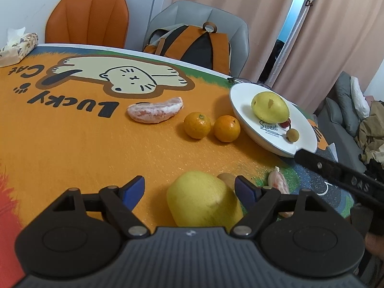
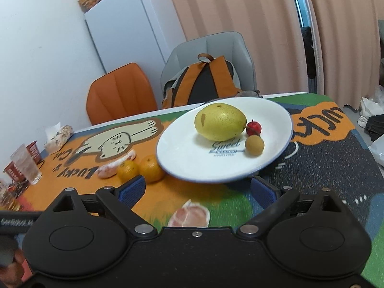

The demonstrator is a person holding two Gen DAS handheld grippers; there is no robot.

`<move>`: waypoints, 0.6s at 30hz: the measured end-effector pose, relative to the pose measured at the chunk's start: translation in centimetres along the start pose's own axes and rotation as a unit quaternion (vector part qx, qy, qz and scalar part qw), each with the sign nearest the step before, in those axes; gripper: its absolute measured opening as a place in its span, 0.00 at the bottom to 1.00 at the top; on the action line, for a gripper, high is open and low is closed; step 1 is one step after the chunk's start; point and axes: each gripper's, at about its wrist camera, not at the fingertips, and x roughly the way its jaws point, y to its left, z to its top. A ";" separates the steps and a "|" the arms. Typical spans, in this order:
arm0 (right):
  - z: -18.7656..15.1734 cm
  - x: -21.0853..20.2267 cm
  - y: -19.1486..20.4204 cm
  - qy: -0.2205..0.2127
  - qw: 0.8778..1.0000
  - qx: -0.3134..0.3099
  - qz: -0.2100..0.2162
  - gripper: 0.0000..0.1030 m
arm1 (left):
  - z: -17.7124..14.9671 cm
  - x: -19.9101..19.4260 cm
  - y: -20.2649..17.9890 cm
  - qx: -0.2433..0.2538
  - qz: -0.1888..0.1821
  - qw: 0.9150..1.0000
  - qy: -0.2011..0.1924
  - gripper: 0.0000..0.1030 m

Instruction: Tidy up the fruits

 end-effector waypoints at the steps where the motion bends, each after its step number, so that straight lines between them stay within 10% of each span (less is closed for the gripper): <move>1: -0.2 -0.2 -0.1 0.002 1.000 0.001 0.001 0.93 | -0.1 0.0 -0.1 0.000 -0.001 1.000 0.001 0.79; 18: -1.6 -2.0 0.0 0.002 1.000 0.005 0.010 0.93 | -1.4 0.9 -1.4 0.012 -0.003 1.000 0.016 0.67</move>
